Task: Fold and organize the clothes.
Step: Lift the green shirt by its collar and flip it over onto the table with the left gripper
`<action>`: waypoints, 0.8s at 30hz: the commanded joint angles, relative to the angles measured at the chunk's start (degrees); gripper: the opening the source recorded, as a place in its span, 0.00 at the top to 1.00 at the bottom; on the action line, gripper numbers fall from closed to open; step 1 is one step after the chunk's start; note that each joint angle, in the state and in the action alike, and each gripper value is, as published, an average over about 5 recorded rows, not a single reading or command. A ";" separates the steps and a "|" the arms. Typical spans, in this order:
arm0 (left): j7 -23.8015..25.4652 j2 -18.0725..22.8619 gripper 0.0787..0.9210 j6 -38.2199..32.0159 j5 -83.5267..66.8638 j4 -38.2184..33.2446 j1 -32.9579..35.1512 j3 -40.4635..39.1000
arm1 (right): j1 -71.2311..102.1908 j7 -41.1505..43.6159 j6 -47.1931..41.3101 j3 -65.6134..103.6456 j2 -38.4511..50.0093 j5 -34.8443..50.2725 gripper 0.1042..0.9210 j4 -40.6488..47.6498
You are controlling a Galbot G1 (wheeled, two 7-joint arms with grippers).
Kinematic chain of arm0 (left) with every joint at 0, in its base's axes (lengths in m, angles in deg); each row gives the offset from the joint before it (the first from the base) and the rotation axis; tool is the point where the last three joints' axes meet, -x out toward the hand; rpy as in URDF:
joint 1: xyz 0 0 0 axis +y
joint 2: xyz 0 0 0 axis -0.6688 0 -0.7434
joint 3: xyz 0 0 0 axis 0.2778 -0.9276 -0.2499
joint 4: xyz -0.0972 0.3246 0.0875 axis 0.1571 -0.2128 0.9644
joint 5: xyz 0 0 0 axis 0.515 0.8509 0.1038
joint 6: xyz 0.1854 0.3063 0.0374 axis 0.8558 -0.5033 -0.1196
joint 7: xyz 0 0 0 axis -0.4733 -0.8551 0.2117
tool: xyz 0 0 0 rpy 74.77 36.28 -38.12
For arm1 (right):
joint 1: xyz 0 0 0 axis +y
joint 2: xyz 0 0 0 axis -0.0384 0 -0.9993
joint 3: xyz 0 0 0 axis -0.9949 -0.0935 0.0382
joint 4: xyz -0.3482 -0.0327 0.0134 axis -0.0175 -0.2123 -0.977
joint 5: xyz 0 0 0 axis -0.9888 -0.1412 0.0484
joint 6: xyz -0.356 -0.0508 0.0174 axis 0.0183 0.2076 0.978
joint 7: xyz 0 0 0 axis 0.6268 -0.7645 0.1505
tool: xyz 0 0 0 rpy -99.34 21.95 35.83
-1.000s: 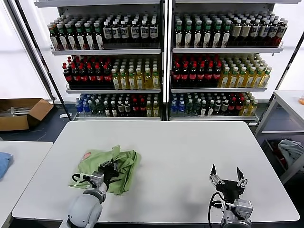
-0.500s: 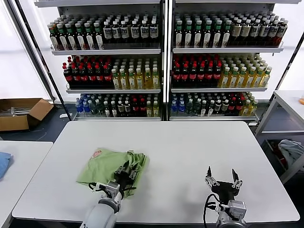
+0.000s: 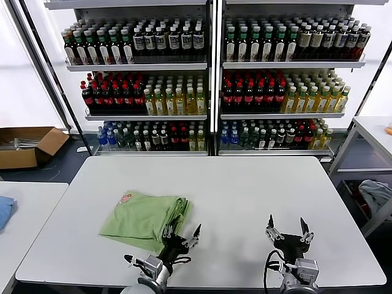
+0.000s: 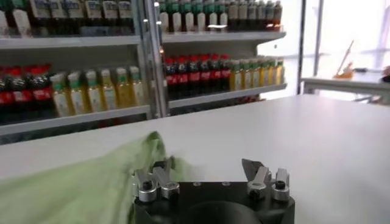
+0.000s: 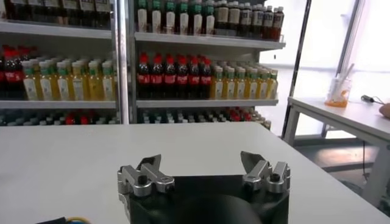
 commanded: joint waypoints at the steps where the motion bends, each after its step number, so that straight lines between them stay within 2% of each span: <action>1: 3.42 -0.52 0.23 -1.63 -11.14 -9.49 2.89 0.49 | 0.02 -0.02 0.11 -0.03 -0.01 0.00 0.12 0.09; 5: -2.23 -1.38 0.22 2.09 -10.70 -12.66 -0.87 4.93 | -0.77 0.03 -0.07 -0.49 0.76 0.07 0.12 0.24; 10: -5.76 -6.13 0.15 5.29 -6.42 -10.23 -3.61 11.93 | -2.61 -0.02 -0.90 -1.48 2.07 0.20 0.12 0.52; 18: -5.30 -15.77 0.12 8.04 -10.44 0.81 -7.25 20.18 | -3.99 -0.13 -1.36 -3.97 2.08 -0.41 0.12 1.37; 24: -3.45 -17.81 0.12 8.62 -15.04 9.13 -9.04 21.21 | -4.02 -0.15 -1.32 -5.05 1.72 -0.98 0.12 1.79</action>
